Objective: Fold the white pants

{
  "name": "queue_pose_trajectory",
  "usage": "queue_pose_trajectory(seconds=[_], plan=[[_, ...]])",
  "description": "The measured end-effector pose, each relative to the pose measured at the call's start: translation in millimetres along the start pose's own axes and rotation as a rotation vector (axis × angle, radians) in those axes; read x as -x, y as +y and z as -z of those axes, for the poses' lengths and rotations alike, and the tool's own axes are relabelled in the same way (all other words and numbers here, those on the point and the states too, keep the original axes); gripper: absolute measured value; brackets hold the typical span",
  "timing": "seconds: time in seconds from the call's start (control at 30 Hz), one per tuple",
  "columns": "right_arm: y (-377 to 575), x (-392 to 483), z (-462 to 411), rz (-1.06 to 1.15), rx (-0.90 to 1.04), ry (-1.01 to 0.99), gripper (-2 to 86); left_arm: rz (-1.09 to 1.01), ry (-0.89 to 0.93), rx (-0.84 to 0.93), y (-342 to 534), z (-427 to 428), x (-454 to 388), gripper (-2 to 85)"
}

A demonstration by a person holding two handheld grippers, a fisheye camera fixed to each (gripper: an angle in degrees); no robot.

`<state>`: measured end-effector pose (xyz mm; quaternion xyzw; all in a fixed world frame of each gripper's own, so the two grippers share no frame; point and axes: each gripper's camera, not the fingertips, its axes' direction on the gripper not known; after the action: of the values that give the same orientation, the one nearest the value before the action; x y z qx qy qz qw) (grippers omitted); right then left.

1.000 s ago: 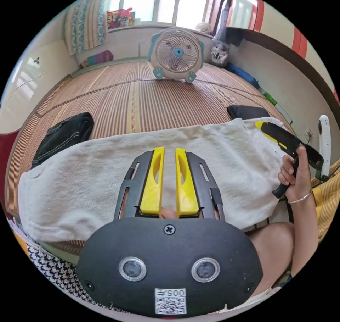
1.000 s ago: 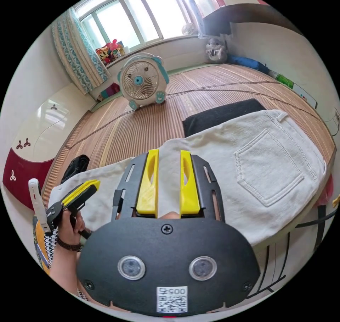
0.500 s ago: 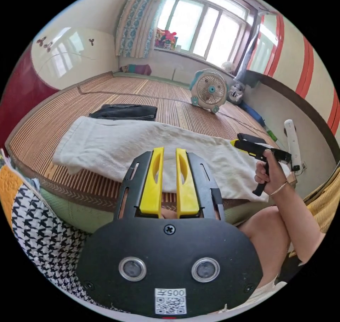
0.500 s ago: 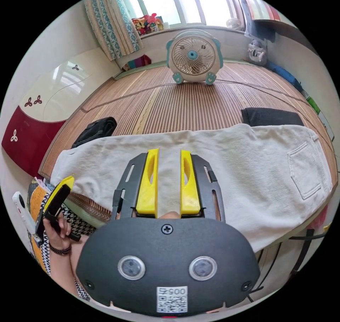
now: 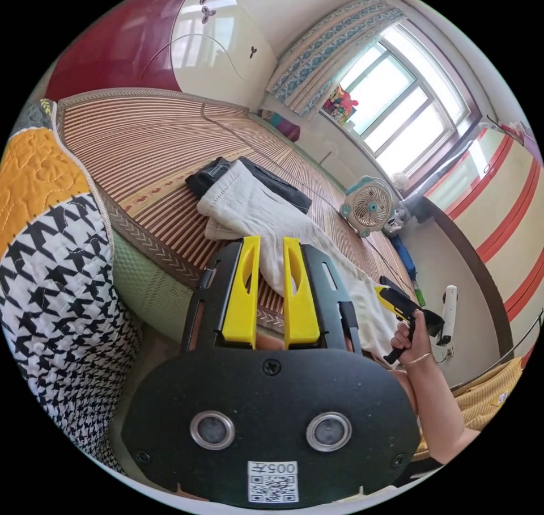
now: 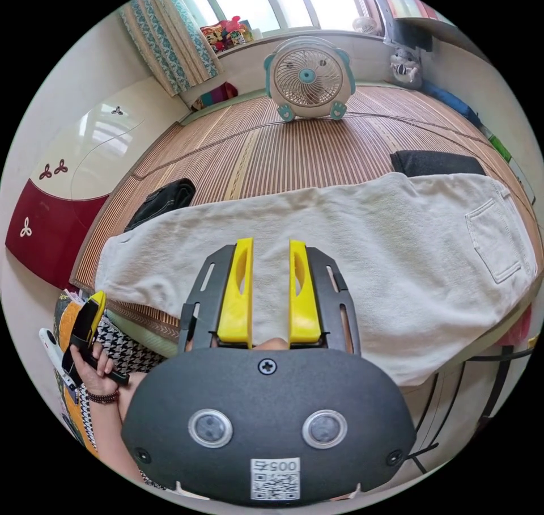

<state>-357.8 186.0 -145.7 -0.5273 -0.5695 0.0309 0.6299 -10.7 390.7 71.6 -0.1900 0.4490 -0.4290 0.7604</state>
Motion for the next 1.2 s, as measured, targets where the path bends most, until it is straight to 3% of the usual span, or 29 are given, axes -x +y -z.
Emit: queue_pose_trajectory(seconds=[0.17, 0.33, 0.5, 0.77, 1.2], plan=[[4.7, -3.2, 3.9, -0.022, -0.004, -0.015, 9.3, 0.024, -0.098, -0.052, 1.7, 21.0, 22.0, 9.1], [8.3, 5.6, 2.2, 0.002, 0.005, 0.0, 9.1, -0.013, 0.076, 0.1, -5.2, 13.3, 43.1, 11.8], [11.4, 10.6, 1.0, -0.005, 0.008, -0.012, 9.1, -0.012, 0.059, 0.134, -5.5, 12.0, 50.4, 13.2], [16.2, 19.1, 0.7, 0.014, 0.005, 0.0, 8.6, 0.118, 0.048, 0.037, -3.5, 28.9, 82.1, 13.3], [18.5, 21.7, 2.5, 0.032, -0.018, 0.031, 7.9, 0.425, 0.244, -0.03, 14.9, 17.8, 116.5, 11.4]])
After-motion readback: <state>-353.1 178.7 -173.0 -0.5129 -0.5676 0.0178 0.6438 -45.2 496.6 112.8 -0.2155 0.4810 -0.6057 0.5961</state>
